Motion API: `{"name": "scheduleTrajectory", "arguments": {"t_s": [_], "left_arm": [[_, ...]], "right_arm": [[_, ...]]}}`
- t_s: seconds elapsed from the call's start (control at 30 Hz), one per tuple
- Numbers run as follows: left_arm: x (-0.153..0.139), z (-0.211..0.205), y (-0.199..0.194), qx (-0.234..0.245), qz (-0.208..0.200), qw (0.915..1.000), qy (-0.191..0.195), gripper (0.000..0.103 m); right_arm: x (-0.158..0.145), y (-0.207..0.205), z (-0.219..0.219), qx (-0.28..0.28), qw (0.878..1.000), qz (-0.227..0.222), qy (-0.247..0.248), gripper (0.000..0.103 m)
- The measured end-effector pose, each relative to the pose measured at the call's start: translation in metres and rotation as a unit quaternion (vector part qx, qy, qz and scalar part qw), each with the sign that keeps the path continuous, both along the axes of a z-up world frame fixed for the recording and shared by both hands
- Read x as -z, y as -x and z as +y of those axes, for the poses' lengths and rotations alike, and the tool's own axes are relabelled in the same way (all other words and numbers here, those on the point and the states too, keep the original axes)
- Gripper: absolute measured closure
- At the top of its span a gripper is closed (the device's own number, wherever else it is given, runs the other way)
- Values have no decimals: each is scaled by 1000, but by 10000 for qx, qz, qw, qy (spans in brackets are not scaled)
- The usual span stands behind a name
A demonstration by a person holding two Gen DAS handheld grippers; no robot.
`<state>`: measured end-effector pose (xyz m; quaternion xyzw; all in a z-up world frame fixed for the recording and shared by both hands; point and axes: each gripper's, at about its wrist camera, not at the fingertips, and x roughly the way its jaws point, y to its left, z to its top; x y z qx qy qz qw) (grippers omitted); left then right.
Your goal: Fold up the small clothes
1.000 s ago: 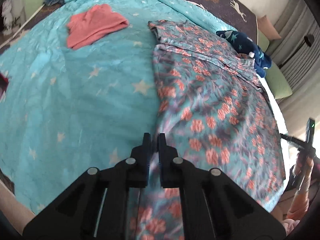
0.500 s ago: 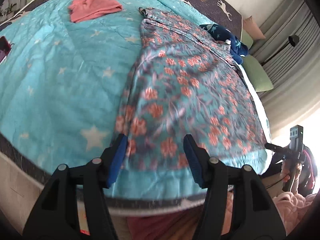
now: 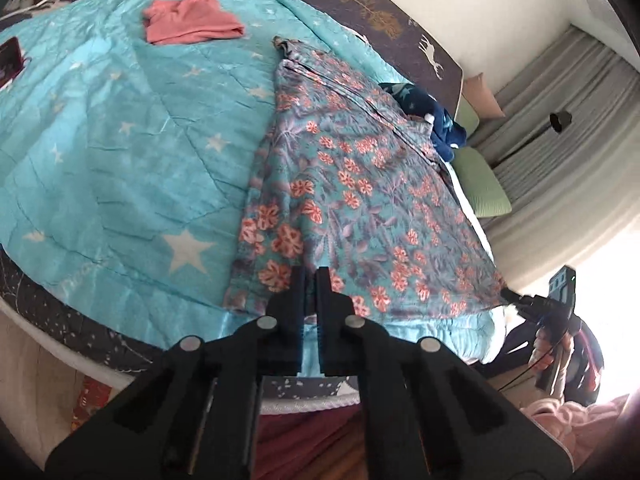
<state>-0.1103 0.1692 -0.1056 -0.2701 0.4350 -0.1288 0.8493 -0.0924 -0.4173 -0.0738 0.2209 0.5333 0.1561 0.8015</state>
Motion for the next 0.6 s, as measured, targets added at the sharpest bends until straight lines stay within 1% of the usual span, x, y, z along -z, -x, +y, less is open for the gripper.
{"name": "scheduleTrajectory", "arguments": {"t_s": [0.07, 0.1, 0.13, 0.17, 0.23, 0.27, 0.3, 0.37, 0.43, 0.5, 0.6], "left_arm": [[6, -4, -6, 42, 169, 9998, -116, 97], [9, -5, -9, 38, 239, 9995, -180, 96], [11, -7, -11, 7, 269, 9993, -256, 94], [10, -8, -11, 6, 242, 9993, -294, 91], [7, -9, -10, 25, 181, 9991, -388, 76], [6, -9, -10, 3, 168, 9990, -410, 61], [4, -9, -10, -25, 154, 9988, -456, 51], [2, -10, -10, -42, 146, 9981, -589, 47], [2, -13, -12, -26, 186, 9974, -702, 46], [3, -14, -14, -31, 202, 9969, -765, 46], [3, -13, -13, -29, 189, 9968, -781, 46]], "right_arm": [[-2, 3, 1, -52, 10000, -61, -50, 97], [0, 3, 4, -73, 9999, -20, -93, 96], [6, 0, 4, -74, 9999, 62, -101, 94], [13, 1, 7, -58, 9999, 141, -68, 93], [26, 0, 11, -21, 9996, 265, 1, 88], [31, 0, 10, 14, 9994, 341, 19, 87], [38, 1, 6, 42, 9992, 393, 9, 84], [41, 0, 3, 77, 9991, 417, -77, 80], [38, -3, 2, 67, 9990, 410, -171, 71], [37, -4, 5, 35, 9991, 383, -156, 64], [38, -7, 12, -11, 9993, 363, -51, 60]]}}
